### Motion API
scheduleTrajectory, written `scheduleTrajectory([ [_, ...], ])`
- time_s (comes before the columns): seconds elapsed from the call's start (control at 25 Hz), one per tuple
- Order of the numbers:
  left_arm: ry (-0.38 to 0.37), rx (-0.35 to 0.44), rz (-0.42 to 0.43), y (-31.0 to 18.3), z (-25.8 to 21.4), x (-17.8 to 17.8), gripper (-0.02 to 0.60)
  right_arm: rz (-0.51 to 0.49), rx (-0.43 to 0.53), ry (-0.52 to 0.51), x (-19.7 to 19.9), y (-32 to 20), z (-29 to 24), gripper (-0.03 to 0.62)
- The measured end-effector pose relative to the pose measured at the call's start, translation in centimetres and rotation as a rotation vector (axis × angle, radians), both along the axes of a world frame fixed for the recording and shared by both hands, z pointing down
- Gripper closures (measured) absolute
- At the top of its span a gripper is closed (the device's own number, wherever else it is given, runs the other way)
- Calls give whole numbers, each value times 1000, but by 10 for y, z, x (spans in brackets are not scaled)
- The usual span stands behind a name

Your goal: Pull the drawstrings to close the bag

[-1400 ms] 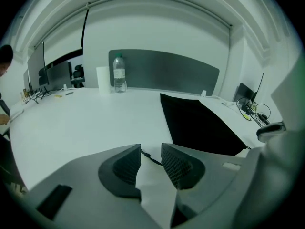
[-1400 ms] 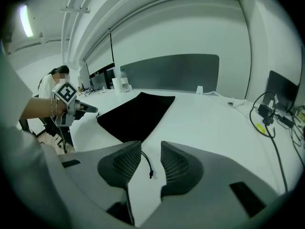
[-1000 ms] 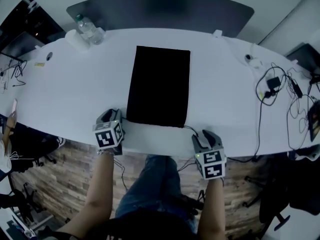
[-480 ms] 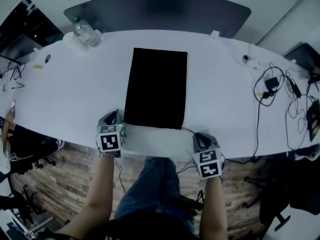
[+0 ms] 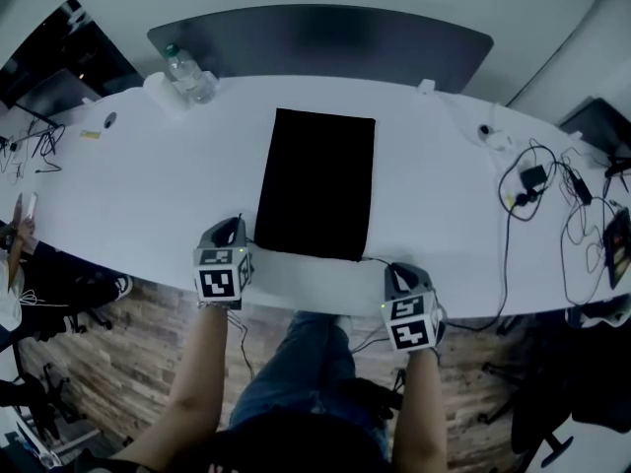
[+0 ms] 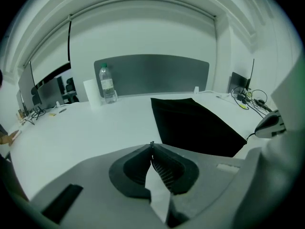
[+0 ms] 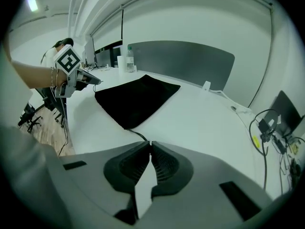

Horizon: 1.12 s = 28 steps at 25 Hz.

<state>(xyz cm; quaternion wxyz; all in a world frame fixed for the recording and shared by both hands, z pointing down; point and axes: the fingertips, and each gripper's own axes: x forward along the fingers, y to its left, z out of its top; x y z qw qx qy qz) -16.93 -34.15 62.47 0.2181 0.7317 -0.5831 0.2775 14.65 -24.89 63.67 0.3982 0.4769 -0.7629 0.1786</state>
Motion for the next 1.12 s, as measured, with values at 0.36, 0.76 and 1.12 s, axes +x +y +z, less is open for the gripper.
scheduleTrajectory([
  [0.36, 14, 108, -13, -1, -43, -4, 568, 23, 134, -18, 3, -22, -49, 588],
  [0.76, 16, 233, -20, -8, -92, -14, 569, 88, 283, -1, 7, -41, -106, 589],
  [1.12, 25, 367, 18, -25, -139, -9, 569, 145, 472, 28, 13, -66, -161, 588],
])
